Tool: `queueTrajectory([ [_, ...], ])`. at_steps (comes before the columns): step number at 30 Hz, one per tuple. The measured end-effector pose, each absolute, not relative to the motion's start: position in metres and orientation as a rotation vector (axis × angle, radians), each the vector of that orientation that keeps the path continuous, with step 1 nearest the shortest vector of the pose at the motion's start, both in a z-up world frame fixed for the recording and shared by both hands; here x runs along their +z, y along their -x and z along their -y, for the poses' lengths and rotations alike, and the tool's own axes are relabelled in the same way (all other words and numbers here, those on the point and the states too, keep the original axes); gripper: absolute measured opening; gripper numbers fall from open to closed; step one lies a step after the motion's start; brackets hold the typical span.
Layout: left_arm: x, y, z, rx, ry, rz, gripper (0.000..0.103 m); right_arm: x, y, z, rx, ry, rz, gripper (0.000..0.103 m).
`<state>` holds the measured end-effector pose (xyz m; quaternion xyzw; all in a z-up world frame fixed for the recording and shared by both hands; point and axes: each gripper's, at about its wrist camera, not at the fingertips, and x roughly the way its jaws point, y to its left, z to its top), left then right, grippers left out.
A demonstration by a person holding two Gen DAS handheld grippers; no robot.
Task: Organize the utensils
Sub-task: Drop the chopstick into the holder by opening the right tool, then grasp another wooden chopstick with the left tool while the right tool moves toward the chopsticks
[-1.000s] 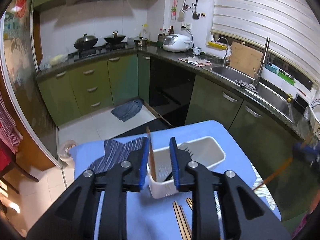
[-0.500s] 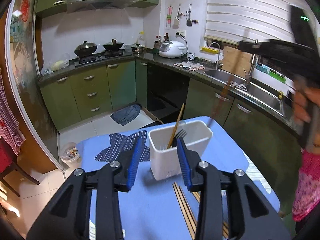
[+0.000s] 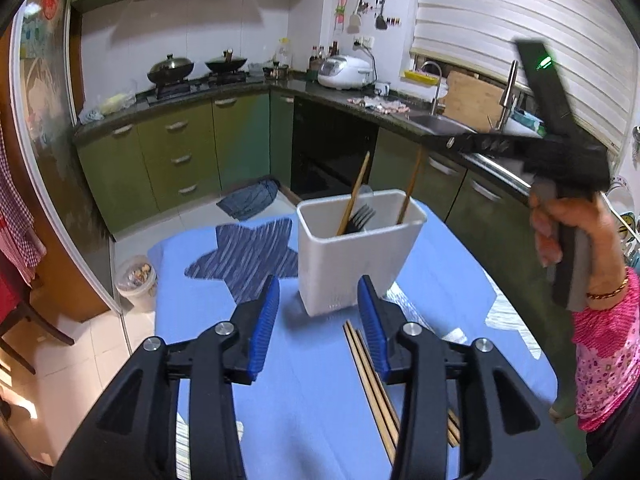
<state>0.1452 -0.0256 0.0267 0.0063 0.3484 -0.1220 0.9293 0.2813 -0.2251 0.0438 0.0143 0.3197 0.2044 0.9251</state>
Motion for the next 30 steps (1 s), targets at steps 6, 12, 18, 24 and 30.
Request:
queueTrajectory([
  [6,0.012,-0.142,0.034,-0.263,-0.001,-0.753,0.039,0.062,-0.223,0.247,0.434,-0.02,-0.576,0.019],
  [12,-0.024,-0.146,0.053,-0.268,-0.006,-0.848,0.046,0.005,-0.183,0.278,0.395,-0.029,-0.661,0.031],
  [18,-0.078,-0.168,0.071,-0.265,0.018,-1.023,0.046,-0.078,-0.168,0.304,0.34,-0.056,-0.794,0.031],
  [24,-0.131,-0.193,0.081,-0.242,0.06,-1.183,0.038,-0.115,-0.164,0.312,0.354,-0.104,-0.85,0.031],
  [30,-0.145,-0.203,0.086,-0.213,0.058,-1.211,0.027,-0.125,-0.165,0.315,0.383,-0.128,-0.858,0.031],
])
